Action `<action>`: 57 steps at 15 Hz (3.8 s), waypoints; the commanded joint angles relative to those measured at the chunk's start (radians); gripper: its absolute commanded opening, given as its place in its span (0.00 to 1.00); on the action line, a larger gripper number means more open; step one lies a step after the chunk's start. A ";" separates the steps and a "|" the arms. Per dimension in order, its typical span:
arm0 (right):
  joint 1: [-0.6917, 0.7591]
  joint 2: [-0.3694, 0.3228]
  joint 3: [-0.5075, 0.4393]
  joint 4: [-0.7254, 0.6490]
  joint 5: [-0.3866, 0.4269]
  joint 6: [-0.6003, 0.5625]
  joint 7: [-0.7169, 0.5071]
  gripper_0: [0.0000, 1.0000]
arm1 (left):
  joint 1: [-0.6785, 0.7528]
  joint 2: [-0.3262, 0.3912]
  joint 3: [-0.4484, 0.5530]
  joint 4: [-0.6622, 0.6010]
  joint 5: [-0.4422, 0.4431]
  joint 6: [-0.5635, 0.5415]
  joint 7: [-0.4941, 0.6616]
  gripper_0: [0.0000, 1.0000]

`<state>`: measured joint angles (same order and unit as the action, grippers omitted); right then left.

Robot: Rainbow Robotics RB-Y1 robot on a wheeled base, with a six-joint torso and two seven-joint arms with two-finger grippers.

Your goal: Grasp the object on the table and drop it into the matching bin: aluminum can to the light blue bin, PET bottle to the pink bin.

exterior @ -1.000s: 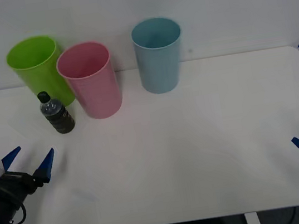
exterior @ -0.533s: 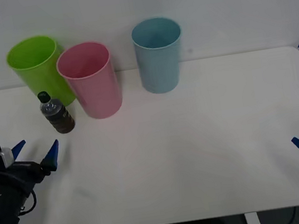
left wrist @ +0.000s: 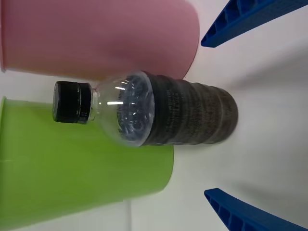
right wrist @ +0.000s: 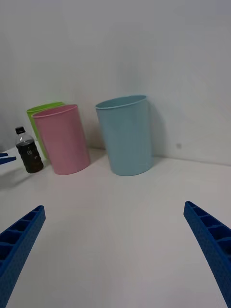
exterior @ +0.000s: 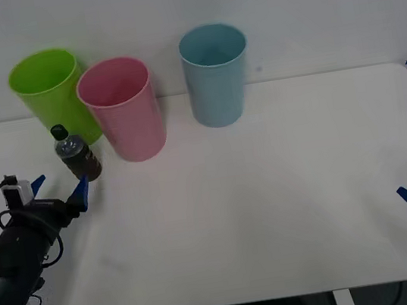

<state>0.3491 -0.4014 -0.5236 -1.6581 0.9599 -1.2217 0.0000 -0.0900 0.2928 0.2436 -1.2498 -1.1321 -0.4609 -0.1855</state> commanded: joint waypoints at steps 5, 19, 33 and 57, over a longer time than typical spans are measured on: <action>0.000 0.000 0.000 0.000 0.000 0.000 0.000 1.00 | -0.092 -0.067 0.048 0.070 -0.109 0.031 0.000 1.00; 0.000 0.000 0.000 0.000 0.000 0.000 0.000 1.00 | -0.293 -0.086 0.095 0.263 -0.252 0.085 -0.006 1.00; 0.000 0.000 0.000 0.000 0.000 0.000 0.000 1.00 | -0.286 -0.081 0.089 0.263 -0.229 0.076 -0.015 0.00; 0.000 0.000 0.000 0.000 0.000 0.000 0.000 1.00 | 0.115 0.174 -0.083 -0.385 0.302 0.051 0.094 0.00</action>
<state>0.3491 -0.4014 -0.5236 -1.6581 0.9599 -1.2217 0.0000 0.0270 0.4630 0.1670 -1.6177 -0.8416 -0.4200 -0.0966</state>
